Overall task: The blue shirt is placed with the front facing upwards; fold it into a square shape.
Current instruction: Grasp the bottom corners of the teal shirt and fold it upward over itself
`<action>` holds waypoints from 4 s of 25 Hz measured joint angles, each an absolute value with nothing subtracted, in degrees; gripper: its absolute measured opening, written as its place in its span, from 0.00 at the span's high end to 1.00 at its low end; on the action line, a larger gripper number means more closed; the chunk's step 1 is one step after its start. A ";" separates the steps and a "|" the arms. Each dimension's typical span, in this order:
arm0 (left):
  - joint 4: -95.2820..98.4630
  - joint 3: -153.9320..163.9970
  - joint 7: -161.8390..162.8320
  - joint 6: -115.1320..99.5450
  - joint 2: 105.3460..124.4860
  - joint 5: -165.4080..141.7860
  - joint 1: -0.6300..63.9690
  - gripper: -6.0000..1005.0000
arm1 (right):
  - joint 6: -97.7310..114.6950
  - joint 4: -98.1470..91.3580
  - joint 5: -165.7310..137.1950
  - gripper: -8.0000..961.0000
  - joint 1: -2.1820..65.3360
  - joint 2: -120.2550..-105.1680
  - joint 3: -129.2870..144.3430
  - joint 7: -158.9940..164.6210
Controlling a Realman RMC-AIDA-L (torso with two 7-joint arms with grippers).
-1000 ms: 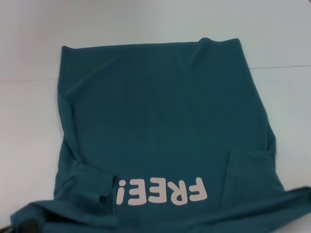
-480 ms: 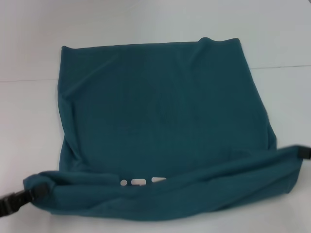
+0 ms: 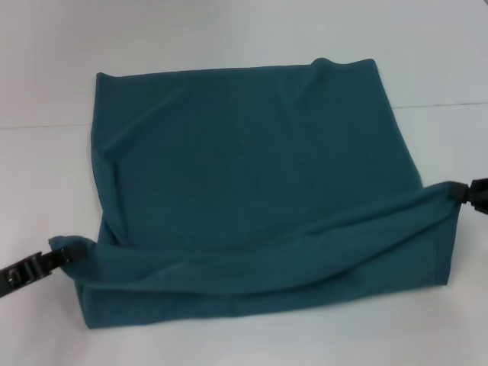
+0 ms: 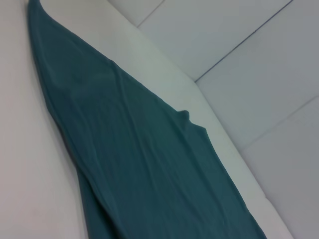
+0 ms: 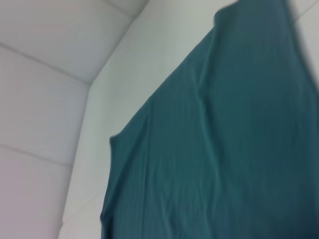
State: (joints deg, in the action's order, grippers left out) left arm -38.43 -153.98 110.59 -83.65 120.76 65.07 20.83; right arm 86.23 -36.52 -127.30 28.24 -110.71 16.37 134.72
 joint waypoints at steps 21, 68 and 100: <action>-36.03 -153.19 110.20 -73.15 121.21 68.48 28.64 0.93 | 76.45 -32.74 -118.72 0.97 28.85 -111.33 16.55 131.74; -32.32 -145.07 107.06 -52.01 120.31 68.15 38.56 0.92 | 58.55 -28.77 -116.20 0.97 36.19 -111.99 20.65 128.52; -34.81 -143.53 104.91 -44.53 120.74 68.19 37.04 0.78 | 47.05 -28.04 -116.25 0.57 37.16 -112.16 31.38 122.38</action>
State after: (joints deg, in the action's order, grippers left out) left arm -34.81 -143.53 104.91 -44.53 120.74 68.19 37.04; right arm 47.05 -28.04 -116.25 37.16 -112.16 31.38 122.38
